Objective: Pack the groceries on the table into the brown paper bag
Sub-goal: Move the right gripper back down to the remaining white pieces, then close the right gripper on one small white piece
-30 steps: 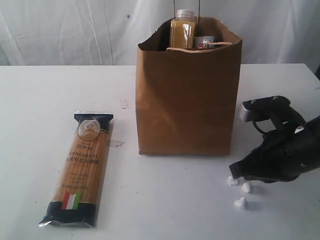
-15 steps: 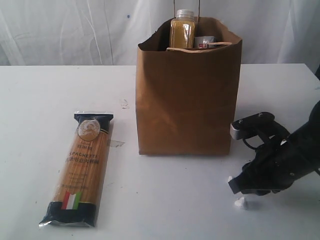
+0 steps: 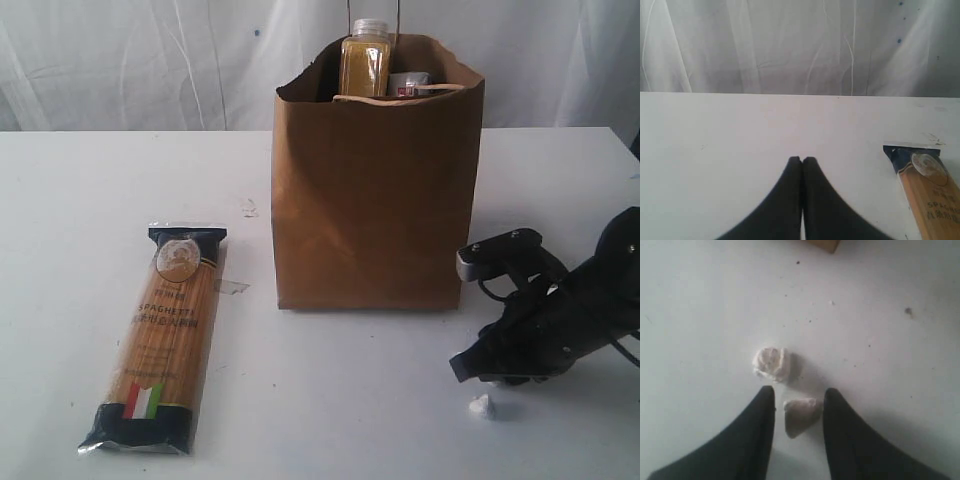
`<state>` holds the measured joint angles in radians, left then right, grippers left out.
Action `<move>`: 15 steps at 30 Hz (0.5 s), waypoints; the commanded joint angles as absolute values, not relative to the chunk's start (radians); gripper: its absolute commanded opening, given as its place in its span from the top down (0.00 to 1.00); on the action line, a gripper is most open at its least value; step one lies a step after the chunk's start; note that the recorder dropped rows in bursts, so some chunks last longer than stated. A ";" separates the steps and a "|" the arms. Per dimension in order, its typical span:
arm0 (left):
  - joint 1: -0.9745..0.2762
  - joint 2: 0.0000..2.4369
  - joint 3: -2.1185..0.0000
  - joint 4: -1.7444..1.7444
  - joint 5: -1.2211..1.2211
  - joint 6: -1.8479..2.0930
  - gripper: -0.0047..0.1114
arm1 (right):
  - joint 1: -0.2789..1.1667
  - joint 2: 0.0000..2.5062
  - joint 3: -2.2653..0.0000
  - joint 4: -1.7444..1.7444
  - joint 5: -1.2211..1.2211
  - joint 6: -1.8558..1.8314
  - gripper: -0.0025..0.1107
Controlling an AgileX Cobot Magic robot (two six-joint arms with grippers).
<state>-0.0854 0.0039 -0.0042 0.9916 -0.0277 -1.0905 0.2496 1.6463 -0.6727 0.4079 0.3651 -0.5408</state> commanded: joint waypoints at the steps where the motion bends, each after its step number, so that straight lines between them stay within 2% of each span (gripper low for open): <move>1: -0.093 0.000 0.000 1.002 -0.032 -1.091 0.96 | 0.249 1.665 -0.675 0.410 0.376 -0.538 0.74; 10: -0.093 0.000 0.000 1.002 -0.032 -1.091 0.96 | 0.249 1.644 -0.723 0.431 0.465 -0.534 0.97; 15: -0.093 0.000 0.000 1.002 -0.032 -1.091 0.96 | 0.249 1.618 -0.724 0.515 0.480 -0.526 0.98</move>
<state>-0.0854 0.0039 -0.0042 0.9916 -0.0277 -1.0905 0.2496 1.6362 -0.7178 0.4712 0.4665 -0.5308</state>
